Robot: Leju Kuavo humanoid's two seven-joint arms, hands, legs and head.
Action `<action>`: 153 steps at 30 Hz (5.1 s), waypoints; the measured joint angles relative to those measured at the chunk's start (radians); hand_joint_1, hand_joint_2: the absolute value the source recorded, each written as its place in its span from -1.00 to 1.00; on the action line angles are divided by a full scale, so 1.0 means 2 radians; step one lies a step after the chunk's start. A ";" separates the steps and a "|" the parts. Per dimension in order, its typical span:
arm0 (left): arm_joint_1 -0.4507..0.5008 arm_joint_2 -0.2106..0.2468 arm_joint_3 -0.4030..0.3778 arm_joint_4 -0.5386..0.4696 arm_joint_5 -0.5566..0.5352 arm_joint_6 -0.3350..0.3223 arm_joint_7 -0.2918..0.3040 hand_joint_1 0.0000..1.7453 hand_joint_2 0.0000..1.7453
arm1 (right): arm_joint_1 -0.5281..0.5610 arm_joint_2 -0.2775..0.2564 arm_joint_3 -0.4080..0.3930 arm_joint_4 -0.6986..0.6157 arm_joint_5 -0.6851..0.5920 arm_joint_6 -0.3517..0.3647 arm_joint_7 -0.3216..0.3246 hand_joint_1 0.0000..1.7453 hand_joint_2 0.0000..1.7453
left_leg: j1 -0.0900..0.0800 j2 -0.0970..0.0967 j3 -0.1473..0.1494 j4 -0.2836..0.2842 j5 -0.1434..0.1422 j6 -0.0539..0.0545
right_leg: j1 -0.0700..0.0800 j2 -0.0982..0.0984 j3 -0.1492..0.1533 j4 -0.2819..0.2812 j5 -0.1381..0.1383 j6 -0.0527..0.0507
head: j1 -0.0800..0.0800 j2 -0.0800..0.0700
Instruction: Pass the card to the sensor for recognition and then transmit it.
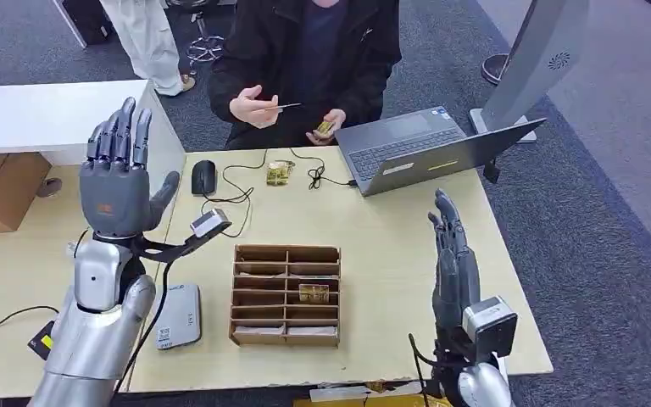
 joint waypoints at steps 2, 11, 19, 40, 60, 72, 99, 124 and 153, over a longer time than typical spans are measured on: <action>0.004 0.000 -0.002 -0.006 0.002 0.000 0.000 -1.00 1.00 | 0.001 0.000 0.000 0.000 0.000 -0.001 0.000 -1.00 -1.00 | 0.000 0.000 0.000 0.000 0.000 0.000 | 0.000 0.000 0.000 0.000 0.000 0.000 | 0.000 0.000; 0.054 -0.007 -0.031 -0.050 0.019 0.000 -0.003 -1.00 1.00 | 0.020 0.000 -0.006 -0.006 0.005 -0.009 -0.001 -1.00 -1.00 | 0.000 0.000 0.000 0.000 0.000 0.000 | 0.000 0.000 0.000 0.000 0.000 0.000 | 0.000 0.000; 0.093 -0.005 -0.066 -0.078 0.050 0.000 0.009 -1.00 1.00 | 0.039 0.000 -0.017 -0.021 0.014 -0.017 -0.002 -1.00 -1.00 | 0.000 0.000 0.000 0.000 0.000 0.000 | 0.000 0.000 0.000 0.000 0.000 0.000 | 0.000 0.000; 0.118 0.030 -0.116 -0.092 0.090 -0.028 0.045 -1.00 1.00 | 0.036 0.000 -0.035 -0.029 0.023 -0.007 0.000 -1.00 -1.00 | 0.000 0.000 0.000 0.000 0.000 0.000 | 0.000 0.000 0.000 0.000 0.000 0.000 | 0.000 0.000; 0.130 0.045 -0.139 -0.107 0.085 -0.066 0.049 -1.00 1.00 | 0.043 0.000 -0.047 -0.030 0.025 -0.008 0.000 -1.00 -1.00 | 0.000 0.000 0.000 0.000 0.000 0.000 | 0.000 0.000 0.000 0.000 0.000 0.000 | 0.000 0.000; 0.121 0.083 -0.161 -0.123 0.164 -0.200 0.044 -1.00 1.00 | 0.053 0.004 -0.064 -0.039 0.033 0.005 0.000 -1.00 -1.00 | 0.000 0.000 0.000 0.000 0.000 0.000 | 0.000 0.000 0.000 0.000 0.000 0.000 | 0.000 0.000; 0.112 0.114 -0.165 -0.131 0.188 -0.242 0.043 -0.92 1.00 | 0.059 0.014 -0.078 -0.047 0.040 0.015 0.000 -1.00 -1.00 | 0.000 0.000 0.000 0.000 0.000 0.000 | 0.000 0.000 0.000 0.000 0.000 0.000 | 0.000 0.000; 0.089 0.101 -0.174 -0.115 0.197 -0.241 0.037 -0.22 1.00 | 0.050 0.015 -0.078 -0.046 0.038 0.019 0.002 -1.00 -1.00 | 0.000 0.000 0.000 0.000 0.000 0.000 | 0.000 0.000 0.000 0.000 0.000 0.000 | 0.000 0.000; 0.079 0.087 -0.212 -0.099 0.221 -0.246 0.016 -0.32 1.00 | 0.040 0.015 -0.077 -0.037 0.031 0.018 0.003 -1.00 -1.00 | 0.000 0.000 0.000 0.000 0.000 0.000 | 0.000 0.000 0.000 0.000 0.000 0.000 | 0.000 0.000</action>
